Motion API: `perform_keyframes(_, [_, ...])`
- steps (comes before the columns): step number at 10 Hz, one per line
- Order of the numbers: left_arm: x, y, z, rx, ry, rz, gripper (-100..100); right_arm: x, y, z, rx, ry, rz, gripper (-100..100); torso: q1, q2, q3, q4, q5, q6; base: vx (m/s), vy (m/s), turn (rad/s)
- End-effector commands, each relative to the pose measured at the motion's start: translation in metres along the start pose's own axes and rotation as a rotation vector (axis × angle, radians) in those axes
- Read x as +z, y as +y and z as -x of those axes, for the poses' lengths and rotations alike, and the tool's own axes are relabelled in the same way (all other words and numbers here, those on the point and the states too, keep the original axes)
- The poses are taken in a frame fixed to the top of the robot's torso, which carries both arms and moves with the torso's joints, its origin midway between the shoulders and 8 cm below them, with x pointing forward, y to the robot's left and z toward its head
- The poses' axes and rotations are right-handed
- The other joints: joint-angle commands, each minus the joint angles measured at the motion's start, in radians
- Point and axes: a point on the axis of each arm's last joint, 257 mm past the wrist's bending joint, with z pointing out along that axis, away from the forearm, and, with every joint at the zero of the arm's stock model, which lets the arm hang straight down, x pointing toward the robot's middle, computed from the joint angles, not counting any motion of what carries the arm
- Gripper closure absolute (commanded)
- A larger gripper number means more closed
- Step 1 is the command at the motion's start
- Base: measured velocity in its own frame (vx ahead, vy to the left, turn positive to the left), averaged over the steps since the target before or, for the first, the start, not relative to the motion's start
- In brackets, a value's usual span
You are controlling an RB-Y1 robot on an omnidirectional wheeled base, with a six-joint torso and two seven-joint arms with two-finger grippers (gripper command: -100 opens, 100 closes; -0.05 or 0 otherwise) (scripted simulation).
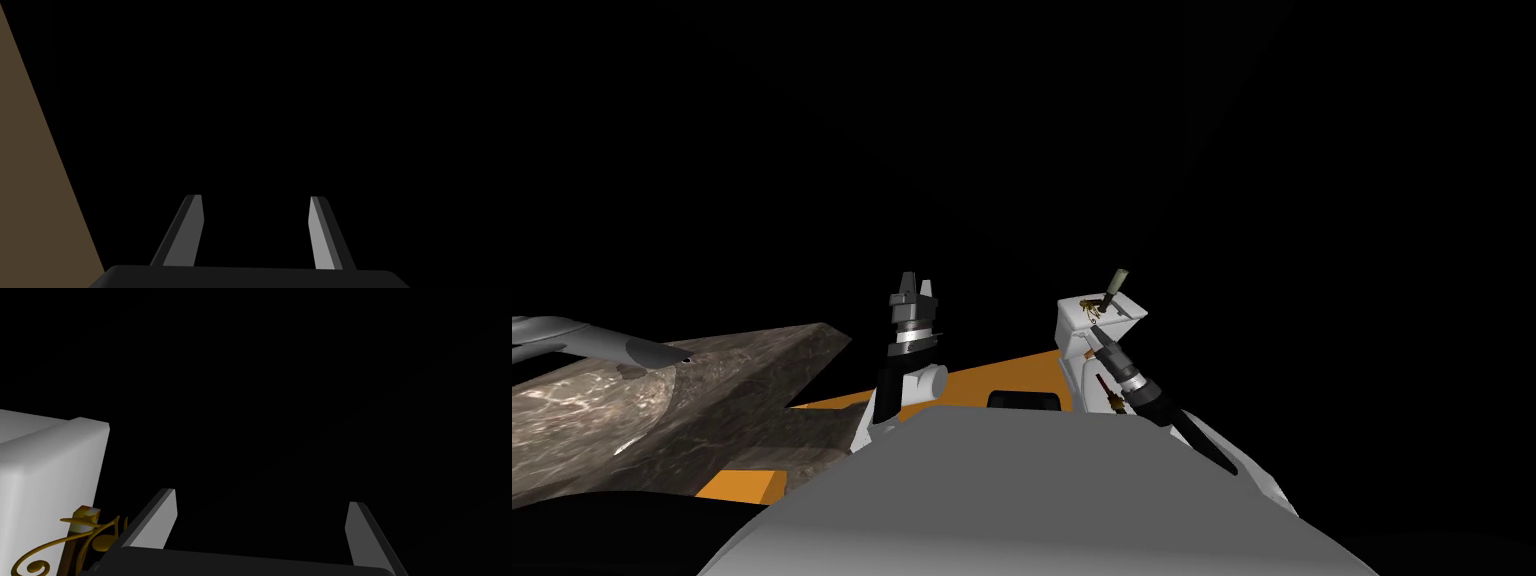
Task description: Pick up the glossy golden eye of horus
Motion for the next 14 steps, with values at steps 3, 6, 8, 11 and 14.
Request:
perform_keyframes(3, [0.0, 0.0, 0.0, 0.0, 0.0, 0.0, 0, -0.017, -0.027, -0.001, -0.015, 0.065, -0.085, -100, -0.001, 0.0, 0.0, 0.0, 0.0, 0.0, 0.015, 0.018, 0.048])
perform_keyframes(6, [0.0, 0.0, 0.0, 0.0, 0.0, 0.0, 0, -0.032, -0.047, -0.001, -0.021, 0.109, -0.155, -100, 0.0, 0.0, 0.0, 0.0, 0.0, 0.0, 0.017, 0.025, 0.05])
perform_keyframes(8, [0.0, 0.0, 0.0, 0.0, 0.0, 0.0, 0, -0.048, -0.066, 0.001, -0.028, 0.149, -0.225, -100, 0.0, 0.0, 0.0, 0.0, 0.0, 0.0, 0.021, 0.028, 0.1])
perform_keyframes(11, [0.0, 0.0, 0.0, 0.0, 0.0, 0.0, 0, -0.066, -0.084, 0.004, -0.037, 0.187, -0.296, -100, 0.0, 0.0, 0.0, 0.0, 0.0, 0.0, 0.019, 0.021, 0.062])
perform_keyframes(14, [0.0, 0.0, 0.0, 0.0, 0.0, 0.0, 0, -0.103, -0.115, 0.011, -0.045, 0.24, -0.427, -100, -0.001, 0.0, 0.0, 0.0, 0.0, 0.0, 0.019, 0.022, 0.139])
